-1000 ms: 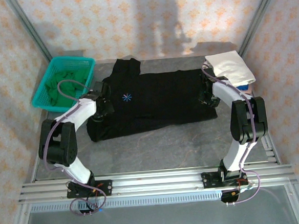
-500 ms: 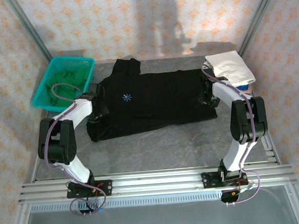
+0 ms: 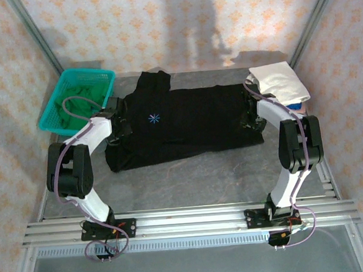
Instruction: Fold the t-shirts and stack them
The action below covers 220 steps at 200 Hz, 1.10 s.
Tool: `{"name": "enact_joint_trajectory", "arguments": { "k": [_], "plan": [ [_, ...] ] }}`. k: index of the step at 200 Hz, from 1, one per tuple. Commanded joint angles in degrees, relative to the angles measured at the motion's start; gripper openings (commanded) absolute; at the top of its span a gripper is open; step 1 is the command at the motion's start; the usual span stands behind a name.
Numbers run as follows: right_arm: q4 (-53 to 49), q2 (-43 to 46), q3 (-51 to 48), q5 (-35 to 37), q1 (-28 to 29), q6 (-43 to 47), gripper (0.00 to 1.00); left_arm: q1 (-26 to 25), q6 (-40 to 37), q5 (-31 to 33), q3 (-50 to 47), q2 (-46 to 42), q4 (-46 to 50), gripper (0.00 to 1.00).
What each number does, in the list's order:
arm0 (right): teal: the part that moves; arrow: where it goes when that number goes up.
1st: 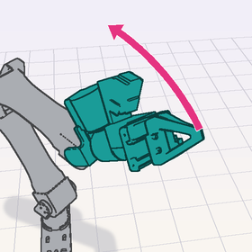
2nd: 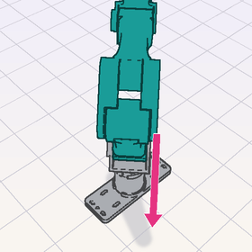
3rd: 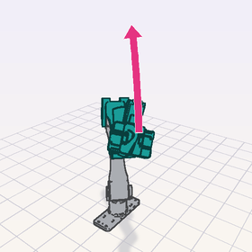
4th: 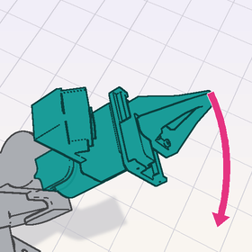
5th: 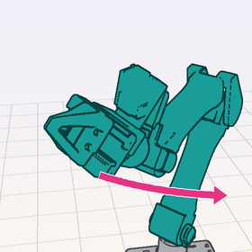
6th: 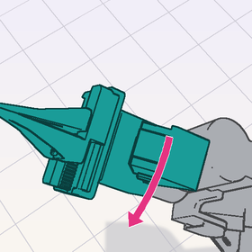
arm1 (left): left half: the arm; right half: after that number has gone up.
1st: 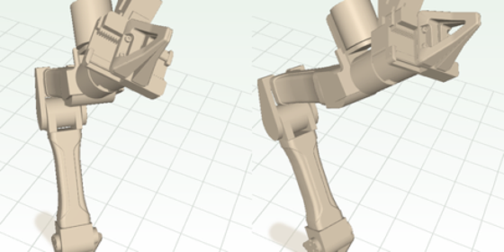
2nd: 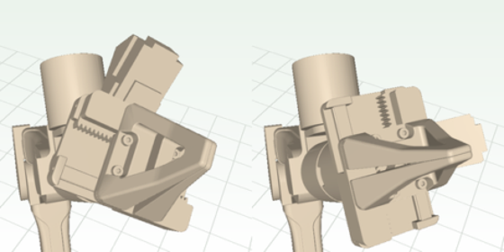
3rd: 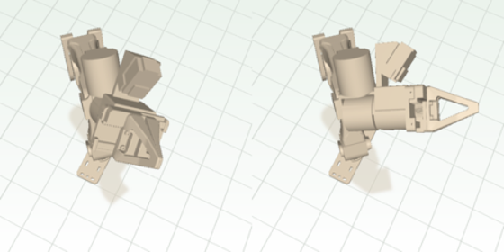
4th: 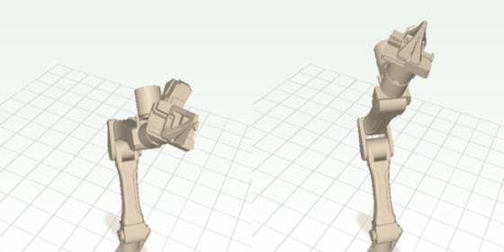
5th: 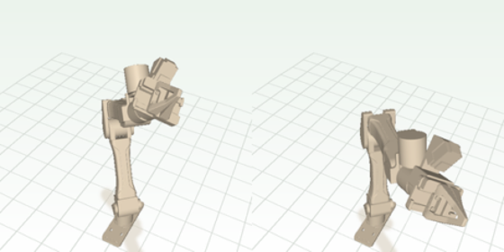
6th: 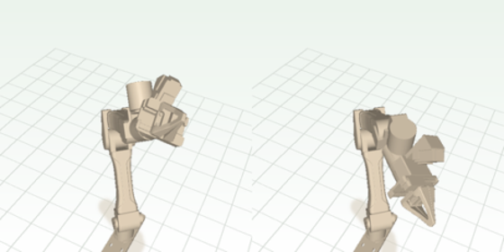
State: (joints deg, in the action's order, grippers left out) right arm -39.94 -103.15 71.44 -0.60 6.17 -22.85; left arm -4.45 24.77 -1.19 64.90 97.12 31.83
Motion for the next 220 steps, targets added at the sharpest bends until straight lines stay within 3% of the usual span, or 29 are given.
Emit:
{"name": "enact_joint_trajectory", "arguments": {
  "k": [1,65,98,154,177,220],
  "plan": [
    [-0.63,-0.49,0.84,1.54,-0.02,-0.51,0.50,0.08,-1.91,0.20,1.88,-2.77,2.84,0.00],
    [3.72,-2.36,1.93,-3.26,0.21,-0.49,0.53,0.06,-2.98,-3.00,-0.54,-12.72,1.63,0.00],
    [4.39,-5.26,5.62,1.53,1.73,0.25,0.56,0.09,-2.89,-4.50,-0.79,-14.67,1.74,0.00],
    [3.42,-14.20,11.86,6.31,2.08,-0.14,0.54,0.05,-2.84,-5.65,-0.23,-17.26,1.83,0.00],
    [2.81,-15.43,12.77,7.26,2.09,-0.19,0.42,0.10,-2.89,-5.93,0.00,-18.14,2.09,0.00],
    [3.43,-11.23,10.62,7.09,2.06,0.25,0.06,0.19,-2.15,-6.37,0.62,-20.77,3.96,0.00]
  ]
}}
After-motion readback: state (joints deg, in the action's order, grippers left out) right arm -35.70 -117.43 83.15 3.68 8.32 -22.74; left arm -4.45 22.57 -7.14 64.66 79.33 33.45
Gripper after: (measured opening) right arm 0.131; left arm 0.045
